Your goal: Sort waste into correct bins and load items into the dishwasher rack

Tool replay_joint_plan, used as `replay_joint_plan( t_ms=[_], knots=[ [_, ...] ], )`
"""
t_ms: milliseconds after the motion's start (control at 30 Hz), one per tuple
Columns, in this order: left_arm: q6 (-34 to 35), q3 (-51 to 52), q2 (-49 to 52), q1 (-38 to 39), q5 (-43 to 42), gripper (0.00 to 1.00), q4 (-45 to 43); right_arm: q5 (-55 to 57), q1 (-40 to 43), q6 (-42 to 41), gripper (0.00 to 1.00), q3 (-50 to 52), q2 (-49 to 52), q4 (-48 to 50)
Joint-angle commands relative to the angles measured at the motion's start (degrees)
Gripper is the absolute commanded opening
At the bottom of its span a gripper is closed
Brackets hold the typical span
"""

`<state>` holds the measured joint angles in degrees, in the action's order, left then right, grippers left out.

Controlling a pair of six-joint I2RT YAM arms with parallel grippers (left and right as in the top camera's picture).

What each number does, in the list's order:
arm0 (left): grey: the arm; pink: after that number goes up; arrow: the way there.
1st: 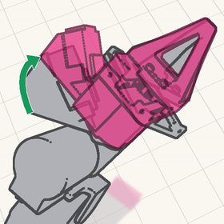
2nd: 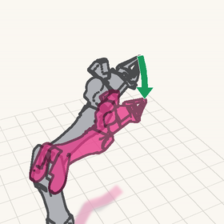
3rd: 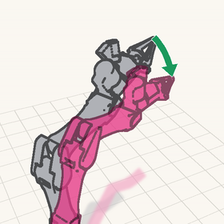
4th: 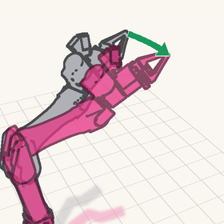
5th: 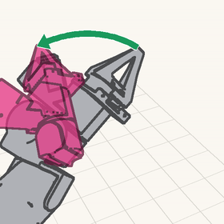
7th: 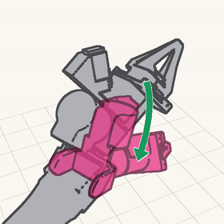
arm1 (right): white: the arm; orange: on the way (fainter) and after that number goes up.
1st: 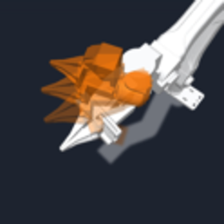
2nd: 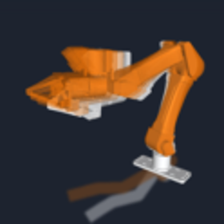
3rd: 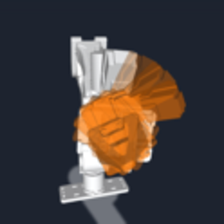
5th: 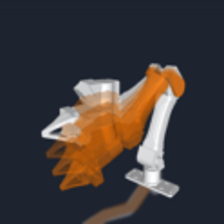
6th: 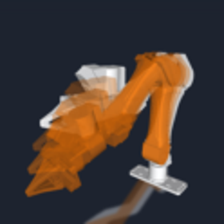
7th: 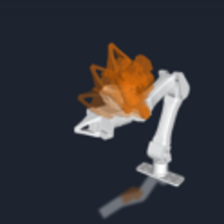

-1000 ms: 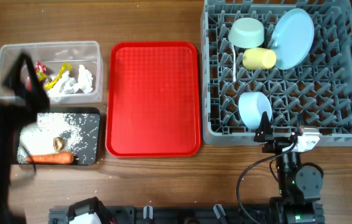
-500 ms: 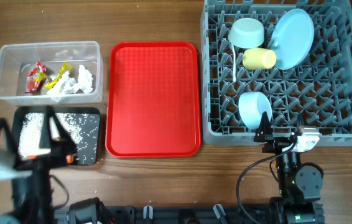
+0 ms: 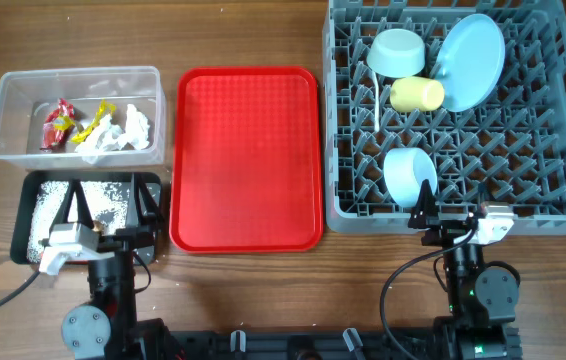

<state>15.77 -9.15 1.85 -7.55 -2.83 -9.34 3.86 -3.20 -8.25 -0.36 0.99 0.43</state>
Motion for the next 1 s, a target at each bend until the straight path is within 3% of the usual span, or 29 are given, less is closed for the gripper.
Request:
replay_joint_plan(
  t_ms=[0,433,667,733,800,967],
  knots=[
    [2.0,0.6,-1.7,0.5,0.3,1.0,1.5,-0.9,0.2,0.7,1.0,0.1,-0.3,0.3],
    [4.4,8.8,-1.7,3.2,0.3,1.0,1.5,-0.9,0.2,0.7,1.0,0.1,-0.3,0.3],
    [4.2,8.8,-1.7,4.9,0.4,1.0,12.5,-0.9,0.2,0.7,1.0,0.1,-0.3,0.3],
    [2.1,8.8,-1.6,4.9,1.0,1.0,13.9,-0.9,0.2,0.7,1.0,0.1,-0.3,0.3],
    [-4.4,8.8,-1.7,4.8,1.0,1.0,13.8,-0.9,0.2,0.7,1.0,0.1,-0.3,0.3],
    [-5.3,8.8,-1.6,4.8,1.0,1.0,13.7,-0.9,0.2,0.7,1.0,0.1,-0.3,0.3]
  ],
)
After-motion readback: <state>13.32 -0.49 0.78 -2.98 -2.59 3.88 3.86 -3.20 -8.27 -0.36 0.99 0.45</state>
